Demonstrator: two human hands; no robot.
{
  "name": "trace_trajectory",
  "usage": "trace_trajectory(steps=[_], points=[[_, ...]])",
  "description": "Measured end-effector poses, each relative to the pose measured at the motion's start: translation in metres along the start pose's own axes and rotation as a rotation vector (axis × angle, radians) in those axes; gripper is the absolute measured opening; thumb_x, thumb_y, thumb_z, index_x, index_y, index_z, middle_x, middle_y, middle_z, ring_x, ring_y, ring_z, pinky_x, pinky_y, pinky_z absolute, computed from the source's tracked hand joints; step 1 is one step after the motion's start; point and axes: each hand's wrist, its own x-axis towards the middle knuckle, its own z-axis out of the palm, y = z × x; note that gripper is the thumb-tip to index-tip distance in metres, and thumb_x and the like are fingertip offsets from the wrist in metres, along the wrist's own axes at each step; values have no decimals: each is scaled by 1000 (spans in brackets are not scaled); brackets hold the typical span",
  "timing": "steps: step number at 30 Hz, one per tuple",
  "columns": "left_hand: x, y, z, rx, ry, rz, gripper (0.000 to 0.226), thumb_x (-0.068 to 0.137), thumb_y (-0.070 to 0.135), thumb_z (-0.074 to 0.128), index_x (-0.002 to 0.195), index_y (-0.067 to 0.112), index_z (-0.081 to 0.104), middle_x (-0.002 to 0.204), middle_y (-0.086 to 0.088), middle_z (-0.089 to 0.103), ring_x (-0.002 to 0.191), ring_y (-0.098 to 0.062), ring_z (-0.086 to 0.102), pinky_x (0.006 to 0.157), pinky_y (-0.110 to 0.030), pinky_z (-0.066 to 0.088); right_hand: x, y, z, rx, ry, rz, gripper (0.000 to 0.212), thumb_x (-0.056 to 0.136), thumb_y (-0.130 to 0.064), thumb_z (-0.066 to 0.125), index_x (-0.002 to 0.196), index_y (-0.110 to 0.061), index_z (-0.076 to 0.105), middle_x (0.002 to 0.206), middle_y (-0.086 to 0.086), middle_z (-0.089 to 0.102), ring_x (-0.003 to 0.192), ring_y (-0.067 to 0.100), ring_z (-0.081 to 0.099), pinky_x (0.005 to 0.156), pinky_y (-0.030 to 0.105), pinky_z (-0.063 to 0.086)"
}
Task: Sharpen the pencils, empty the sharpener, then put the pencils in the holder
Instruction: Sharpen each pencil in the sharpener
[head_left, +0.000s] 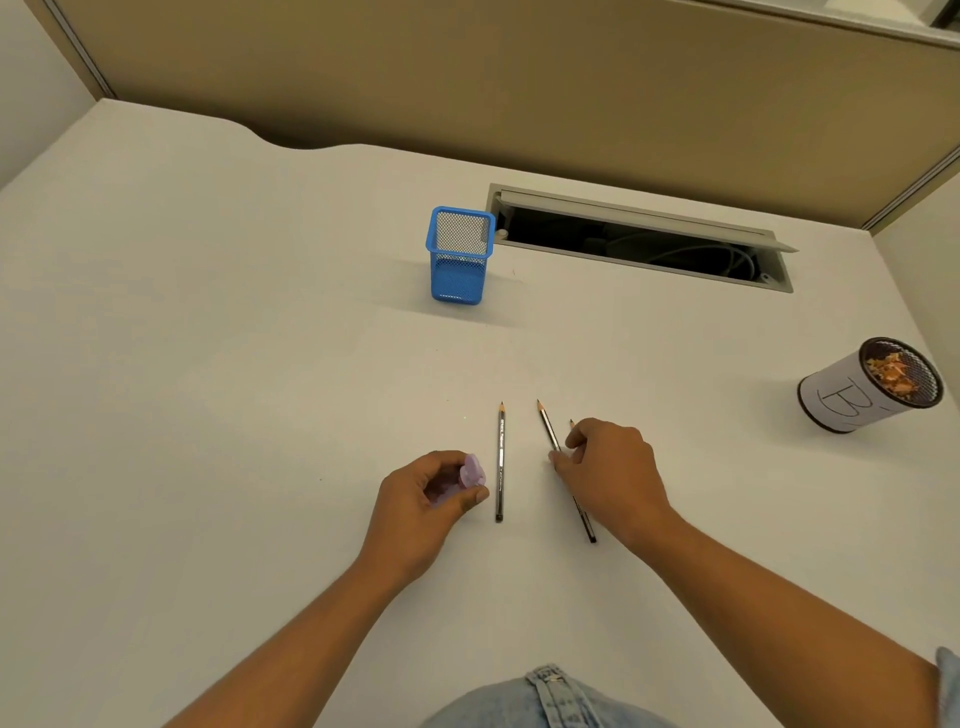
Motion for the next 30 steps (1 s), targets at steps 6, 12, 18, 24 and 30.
trace_trajectory(steps=[6, 12, 18, 24, 30], points=[[-2, 4, -5, 14, 17, 7, 23, 81, 10, 76, 99, 23, 73, 91, 10, 76, 85, -6, 71, 75, -12, 52, -4, -24, 1, 139, 77, -66, 11, 90, -27, 61, 87, -18, 67, 77, -5, 71, 76, 19, 66, 70, 33, 56], [-10, 18, -19, 78, 38, 21, 23, 82, 21, 76, 103, 28, 71, 88, 16, 74, 83, -5, 67, 69, -12, 52, -4, -37, 26, -32, -75, -129, 30, 88, -43, 62, 104, -17, 60, 87, 3, 72, 89, 24, 64, 82, 35, 52], [-26, 38, -23, 83, 42, 82, 23, 80, 25, 77, 101, 27, 69, 91, 8, 74, 81, -16, 67, 68, -19, 54, -14, -39, 33, -225, -71, -259, 27, 90, -27, 55, 115, -17, 52, 93, 5, 71, 84, 29, 67, 71, 38, 55], [-47, 63, -21, 31, -4, 161, 21, 74, 32, 78, 89, 27, 64, 84, 9, 73, 71, -14, 64, 65, -22, 55, -42, -36, -17, 184, 19, -183, 14, 83, -20, 58, 93, -27, 67, 80, -8, 67, 72, 16, 63, 71, 34, 55], [-65, 87, -25, 11, -69, 297, 15, 75, 28, 80, 88, 26, 72, 75, 10, 71, 56, -8, 52, 54, -20, 46, -99, -26, -96, 443, -2, -426, 26, 94, -4, 59, 94, -26, 73, 81, -9, 71, 62, 4, 59, 57, 10, 40]])
